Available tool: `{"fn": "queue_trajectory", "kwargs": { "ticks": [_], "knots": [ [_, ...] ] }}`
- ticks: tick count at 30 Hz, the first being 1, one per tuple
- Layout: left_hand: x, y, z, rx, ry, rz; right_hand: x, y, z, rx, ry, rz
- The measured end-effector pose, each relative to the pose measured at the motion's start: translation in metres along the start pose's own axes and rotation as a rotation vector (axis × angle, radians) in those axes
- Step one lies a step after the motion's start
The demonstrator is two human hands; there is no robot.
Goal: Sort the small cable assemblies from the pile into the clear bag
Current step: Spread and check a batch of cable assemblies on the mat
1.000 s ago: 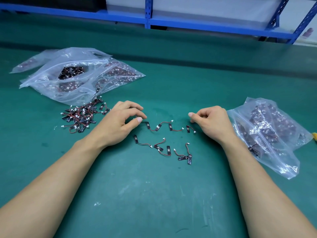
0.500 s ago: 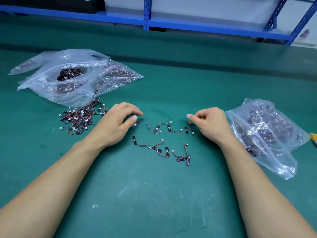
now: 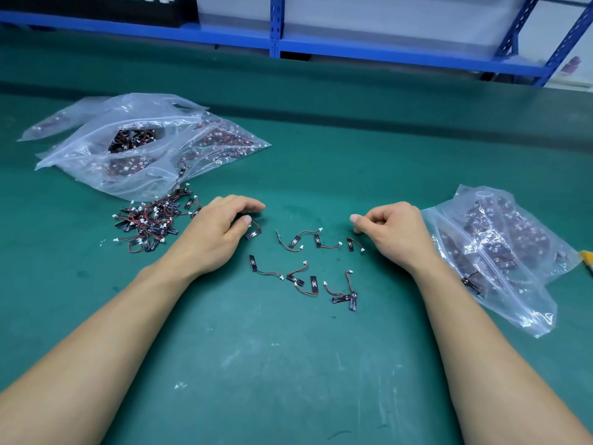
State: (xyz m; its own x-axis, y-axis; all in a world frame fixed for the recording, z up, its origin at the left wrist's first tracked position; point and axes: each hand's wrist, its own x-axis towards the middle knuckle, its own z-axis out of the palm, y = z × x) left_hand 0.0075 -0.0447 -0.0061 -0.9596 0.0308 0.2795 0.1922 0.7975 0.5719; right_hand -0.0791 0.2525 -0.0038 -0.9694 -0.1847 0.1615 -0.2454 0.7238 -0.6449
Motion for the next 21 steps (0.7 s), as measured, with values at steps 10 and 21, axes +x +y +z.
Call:
{"fn": "queue_trajectory", "kwargs": {
  "ticks": [10,21],
  "knots": [
    [-0.0004,-0.0005,-0.0002,-0.007,-0.001,0.000,-0.0009,-0.0007,-0.0001,-0.005,-0.001,0.002],
    [-0.0007,-0.0015,0.0004,-0.029,-0.006,-0.008,-0.0009,-0.0002,-0.0008,-0.003,-0.006,0.010]
  ]
}}
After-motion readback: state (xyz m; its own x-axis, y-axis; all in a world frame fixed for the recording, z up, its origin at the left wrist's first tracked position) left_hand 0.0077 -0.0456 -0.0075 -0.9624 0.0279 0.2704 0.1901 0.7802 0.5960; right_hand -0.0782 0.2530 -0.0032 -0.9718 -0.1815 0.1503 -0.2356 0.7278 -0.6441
